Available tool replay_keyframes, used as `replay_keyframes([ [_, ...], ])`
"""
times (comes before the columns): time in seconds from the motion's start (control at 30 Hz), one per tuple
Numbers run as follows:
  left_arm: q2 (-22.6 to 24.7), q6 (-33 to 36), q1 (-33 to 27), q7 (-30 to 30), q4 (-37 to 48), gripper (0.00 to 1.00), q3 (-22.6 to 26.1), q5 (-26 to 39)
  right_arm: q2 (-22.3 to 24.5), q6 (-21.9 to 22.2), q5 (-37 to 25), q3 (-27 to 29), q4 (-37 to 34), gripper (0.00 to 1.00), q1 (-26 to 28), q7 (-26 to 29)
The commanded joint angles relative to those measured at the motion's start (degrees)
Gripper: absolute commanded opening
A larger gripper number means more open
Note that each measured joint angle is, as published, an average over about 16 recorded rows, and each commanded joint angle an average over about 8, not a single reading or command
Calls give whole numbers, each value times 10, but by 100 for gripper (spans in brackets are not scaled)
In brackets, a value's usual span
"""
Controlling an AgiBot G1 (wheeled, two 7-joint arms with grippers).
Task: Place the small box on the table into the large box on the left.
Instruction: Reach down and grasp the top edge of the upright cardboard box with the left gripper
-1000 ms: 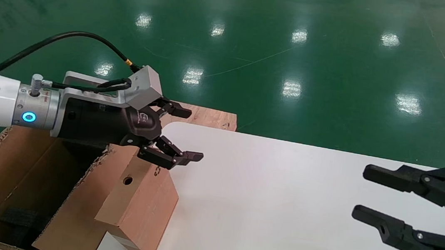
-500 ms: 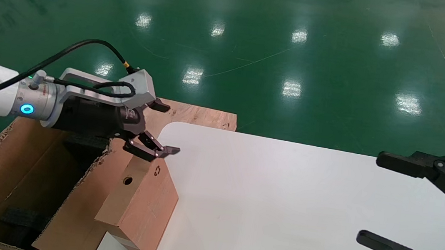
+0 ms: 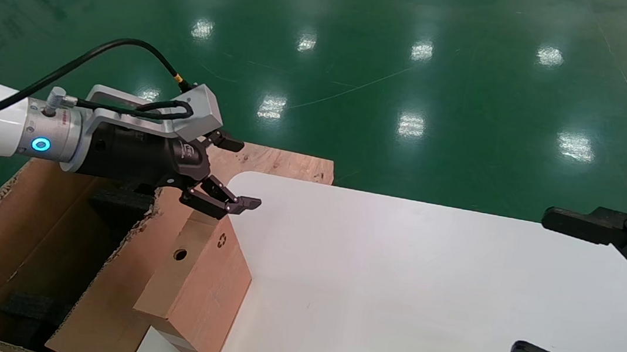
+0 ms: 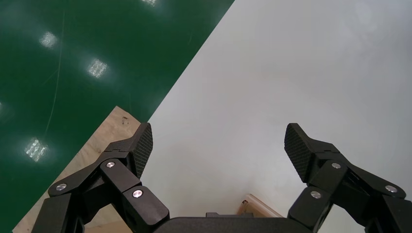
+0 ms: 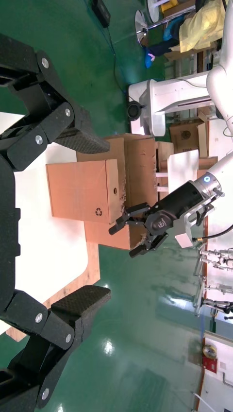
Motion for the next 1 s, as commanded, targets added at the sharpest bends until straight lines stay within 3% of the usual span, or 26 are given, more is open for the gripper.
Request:
replay_keyframes([
  [0.03, 0, 0, 0, 2, 0, 100, 0, 0, 0, 0, 0, 0, 0, 100, 0, 0],
  [0.3, 0, 1, -1, 5, 4, 100, 1, -3, 0, 0, 0, 0, 0, 100, 0, 0],
  [0.43, 5, -2, -12, -24, 10, 100, 4, 15, 0, 0, 0, 0, 0, 100, 0, 0],
  [0.63, 28, 4, -46, -150, -2, 100, 32, 111, 0, 0, 0, 0, 0, 100, 0, 0],
  [0.83, 70, 72, -98, -287, -10, 100, 78, 224, 0, 0, 0, -1, 0, 100, 0, 0],
  [1.0, 96, 126, -128, -356, -11, 100, 105, 257, 0, 0, 0, -1, 0, 100, 0, 0],
])
